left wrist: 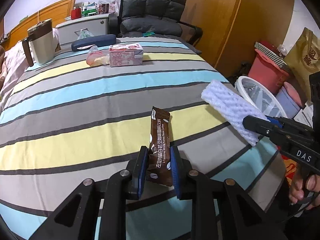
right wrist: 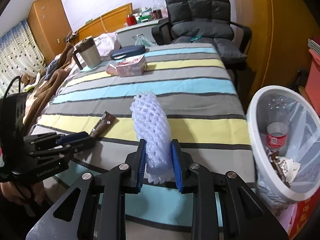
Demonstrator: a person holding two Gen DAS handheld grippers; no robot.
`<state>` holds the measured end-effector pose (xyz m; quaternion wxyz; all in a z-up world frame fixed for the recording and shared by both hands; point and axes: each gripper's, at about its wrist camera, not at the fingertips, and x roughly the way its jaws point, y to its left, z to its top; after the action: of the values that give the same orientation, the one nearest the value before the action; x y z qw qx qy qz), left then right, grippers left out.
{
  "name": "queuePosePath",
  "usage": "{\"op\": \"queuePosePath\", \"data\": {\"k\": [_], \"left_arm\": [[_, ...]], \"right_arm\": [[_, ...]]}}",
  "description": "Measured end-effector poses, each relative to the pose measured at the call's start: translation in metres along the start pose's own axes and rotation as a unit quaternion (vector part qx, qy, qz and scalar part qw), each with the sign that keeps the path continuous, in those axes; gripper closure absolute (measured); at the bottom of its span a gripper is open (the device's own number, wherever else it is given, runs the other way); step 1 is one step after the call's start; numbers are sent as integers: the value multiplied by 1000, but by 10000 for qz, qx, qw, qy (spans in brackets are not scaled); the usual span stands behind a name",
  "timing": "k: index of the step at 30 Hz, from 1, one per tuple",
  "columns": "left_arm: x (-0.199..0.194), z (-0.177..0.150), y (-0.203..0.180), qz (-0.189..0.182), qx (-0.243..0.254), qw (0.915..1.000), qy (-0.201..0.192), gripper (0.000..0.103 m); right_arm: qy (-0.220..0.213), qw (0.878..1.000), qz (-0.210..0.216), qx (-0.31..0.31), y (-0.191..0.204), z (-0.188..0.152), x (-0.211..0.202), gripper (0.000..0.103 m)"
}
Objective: Collect trash
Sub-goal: 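Carry the foam sleeve and snack bar over the white bin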
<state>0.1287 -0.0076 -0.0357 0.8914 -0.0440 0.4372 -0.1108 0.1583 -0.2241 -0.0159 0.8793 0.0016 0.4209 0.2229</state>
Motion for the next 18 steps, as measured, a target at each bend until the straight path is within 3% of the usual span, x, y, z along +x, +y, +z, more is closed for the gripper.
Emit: {"op": "queuePosePath", "data": {"k": [18], "left_arm": [[-22, 16, -33, -335, 272, 9983, -385, 79]], "right_arm": [[-354, 9986, -264, 278, -8, -2, -28, 76]]}}
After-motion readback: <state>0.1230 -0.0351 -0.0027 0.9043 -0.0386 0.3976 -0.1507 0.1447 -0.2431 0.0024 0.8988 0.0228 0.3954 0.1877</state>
